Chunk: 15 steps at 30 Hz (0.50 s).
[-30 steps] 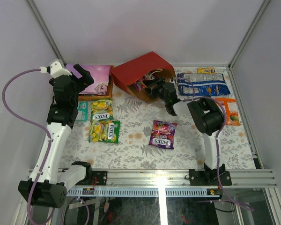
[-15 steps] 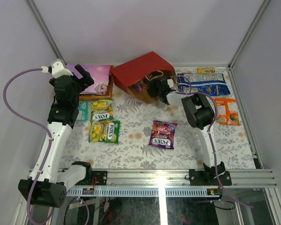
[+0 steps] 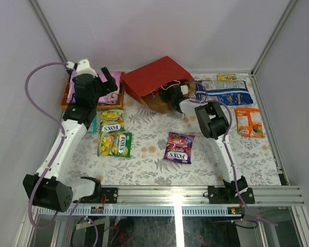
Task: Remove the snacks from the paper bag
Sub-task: Take out the snack from the paper bag.
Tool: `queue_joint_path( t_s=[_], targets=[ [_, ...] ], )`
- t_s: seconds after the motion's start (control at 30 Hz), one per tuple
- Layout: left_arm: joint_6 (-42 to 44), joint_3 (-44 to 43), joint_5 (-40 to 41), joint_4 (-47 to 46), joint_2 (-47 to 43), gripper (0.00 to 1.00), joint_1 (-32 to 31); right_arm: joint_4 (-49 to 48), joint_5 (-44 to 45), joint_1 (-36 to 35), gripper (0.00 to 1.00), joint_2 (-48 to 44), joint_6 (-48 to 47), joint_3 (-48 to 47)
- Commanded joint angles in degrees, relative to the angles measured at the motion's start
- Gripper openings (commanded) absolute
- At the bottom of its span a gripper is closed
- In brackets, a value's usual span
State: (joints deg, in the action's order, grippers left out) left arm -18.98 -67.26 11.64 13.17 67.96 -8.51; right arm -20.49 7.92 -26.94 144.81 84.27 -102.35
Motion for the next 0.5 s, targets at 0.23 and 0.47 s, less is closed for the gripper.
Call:
queue_joint_path(
  t_s=[0.23,0.47],
  targets=[
    [20.45,-3.80,1.61,-8.03,8.24,1.00,-22.11,-15.37,1.22,0.13,0.00,-21.10,-3.66,24.45],
    [31.87,-5.40,-7.91,-15.80,16.96,1.00,-29.29,-22.69,-0.38,0.07,0.00,-33.25,-2.29,43.63]
  ],
)
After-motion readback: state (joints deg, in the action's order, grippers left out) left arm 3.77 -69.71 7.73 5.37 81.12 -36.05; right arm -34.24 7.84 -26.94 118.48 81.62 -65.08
